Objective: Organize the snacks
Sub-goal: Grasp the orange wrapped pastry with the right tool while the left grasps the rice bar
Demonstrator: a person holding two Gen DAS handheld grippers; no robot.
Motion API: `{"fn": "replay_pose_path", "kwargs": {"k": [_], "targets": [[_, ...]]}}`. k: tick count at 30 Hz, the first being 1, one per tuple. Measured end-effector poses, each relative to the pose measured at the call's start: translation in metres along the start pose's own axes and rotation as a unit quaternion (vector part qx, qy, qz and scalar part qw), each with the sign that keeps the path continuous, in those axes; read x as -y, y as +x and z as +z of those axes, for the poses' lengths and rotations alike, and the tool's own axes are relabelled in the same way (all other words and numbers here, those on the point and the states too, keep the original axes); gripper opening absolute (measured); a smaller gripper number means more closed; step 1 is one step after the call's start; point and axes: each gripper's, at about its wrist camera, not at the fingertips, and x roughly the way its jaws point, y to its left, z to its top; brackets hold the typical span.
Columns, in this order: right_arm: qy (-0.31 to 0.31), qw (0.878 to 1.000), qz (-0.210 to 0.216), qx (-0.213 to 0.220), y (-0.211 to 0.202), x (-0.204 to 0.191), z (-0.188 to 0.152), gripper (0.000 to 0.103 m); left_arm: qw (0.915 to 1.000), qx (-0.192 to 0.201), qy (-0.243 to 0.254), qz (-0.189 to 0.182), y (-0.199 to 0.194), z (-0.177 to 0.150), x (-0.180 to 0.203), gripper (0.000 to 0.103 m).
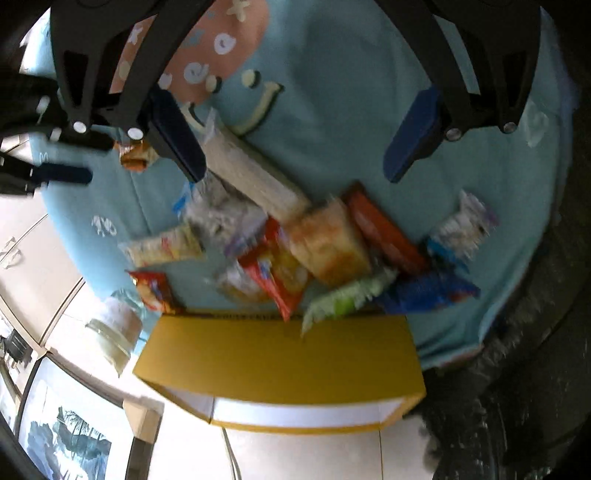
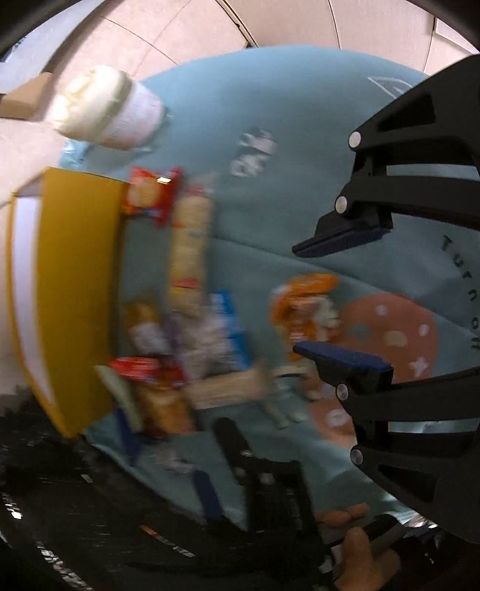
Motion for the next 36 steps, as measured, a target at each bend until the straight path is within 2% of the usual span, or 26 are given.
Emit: {"fn": "replay_pose_path", "kwargs": {"k": [4,10,12,15,16,19,21,23,24,25,30,36], "targets": [[-0.003,1.0,-0.007,-0.009,0.009,-0.002,-0.015,0.048,0.9999,-0.004,-0.014,0.003,0.012,-0.005,0.006,0.098],[-0.006,1.0,-0.01,-0.002,0.015,-0.008,-0.013,0.048,0.9997,-0.013,-0.021,0.006,0.032,-0.01,0.016,0.098],[-0.01,1.0,-0.014,-0.001,0.018,-0.01,-0.013,0.048,0.9998,-0.012,-0.018,0.001,0.038,-0.014,0.017,0.094],[-0.017,1.0,-0.019,0.007,0.029,-0.017,-0.006,0.048,0.9999,-0.008,-0.009,-0.007,0.041,-0.014,0.017,0.066],[-0.022,1.0,-0.02,0.011,0.031,-0.019,-0.005,0.048,0.9998,-0.009,-0.011,-0.012,0.042,-0.014,0.016,0.048],[-0.041,0.999,-0.024,0.019,0.038,-0.029,0.0,0.048,0.9993,-0.007,-0.029,-0.023,0.041,-0.019,0.003,0.041],[-0.049,0.999,-0.02,0.002,0.046,-0.033,-0.002,0.048,0.9991,-0.005,-0.028,-0.033,0.039,-0.022,-0.003,0.039],[-0.071,0.997,-0.035,0.006,0.046,-0.039,-0.003,0.043,0.9982,-0.005,-0.036,-0.048,0.036,-0.025,-0.011,0.035],[-0.076,0.997,-0.033,0.01,0.045,-0.042,-0.003,0.035,0.998,-0.003,-0.039,-0.05,0.034,-0.027,-0.016,0.035],[-0.074,0.997,-0.029,0.011,0.044,-0.042,-0.002,0.019,0.9979,-0.002,-0.041,-0.051,0.033,-0.028,-0.018,0.033],[-0.064,0.998,-0.014,0.021,0.036,-0.042,-0.001,0.015,0.9972,0.0,-0.049,-0.056,0.025,-0.033,-0.029,0.03],[-0.051,0.998,-0.003,0.033,0.026,-0.037,-0.002,0.014,0.9975,0.007,-0.034,-0.061,0.014,-0.036,-0.032,0.029]]}}
